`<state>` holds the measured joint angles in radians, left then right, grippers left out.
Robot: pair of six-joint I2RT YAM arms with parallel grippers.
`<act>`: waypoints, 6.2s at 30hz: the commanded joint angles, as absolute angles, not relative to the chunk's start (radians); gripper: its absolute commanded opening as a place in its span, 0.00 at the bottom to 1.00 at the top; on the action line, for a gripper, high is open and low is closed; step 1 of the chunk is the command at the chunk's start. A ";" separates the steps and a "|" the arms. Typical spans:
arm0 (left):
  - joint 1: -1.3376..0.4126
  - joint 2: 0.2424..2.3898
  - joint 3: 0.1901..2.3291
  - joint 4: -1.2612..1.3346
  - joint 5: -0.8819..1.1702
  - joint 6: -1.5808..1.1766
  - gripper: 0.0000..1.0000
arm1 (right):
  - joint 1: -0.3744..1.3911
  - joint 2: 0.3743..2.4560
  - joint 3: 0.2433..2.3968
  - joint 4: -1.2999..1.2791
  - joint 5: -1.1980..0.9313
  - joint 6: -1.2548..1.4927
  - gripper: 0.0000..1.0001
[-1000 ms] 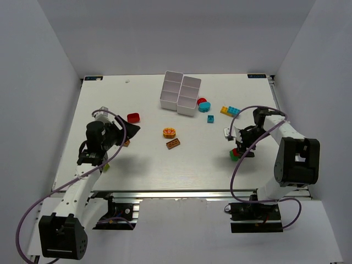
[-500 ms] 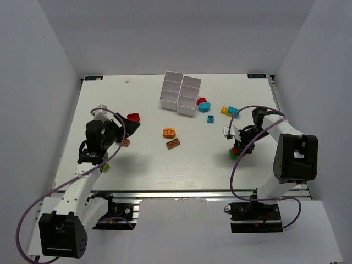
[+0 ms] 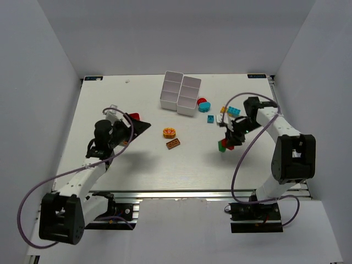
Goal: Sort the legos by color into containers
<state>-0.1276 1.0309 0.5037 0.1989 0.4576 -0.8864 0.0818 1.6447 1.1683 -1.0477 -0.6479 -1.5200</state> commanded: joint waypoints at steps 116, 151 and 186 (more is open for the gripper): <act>-0.247 1.342 0.827 0.299 0.491 -1.052 0.04 | 0.446 1.926 1.687 0.291 -0.140 0.086 0.00; -0.244 1.154 0.709 0.186 0.390 -1.057 0.06 | 0.466 2.408 1.988 0.661 -0.130 -0.092 0.23; -0.297 1.412 1.007 0.067 0.423 -0.922 0.06 | 0.358 2.044 1.671 0.643 -0.405 -0.077 0.02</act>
<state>-0.2680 1.3472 0.8856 0.1493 0.4187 -1.0157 0.4282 2.2284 1.6855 0.6147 -0.3305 -0.1097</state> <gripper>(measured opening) 0.470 0.089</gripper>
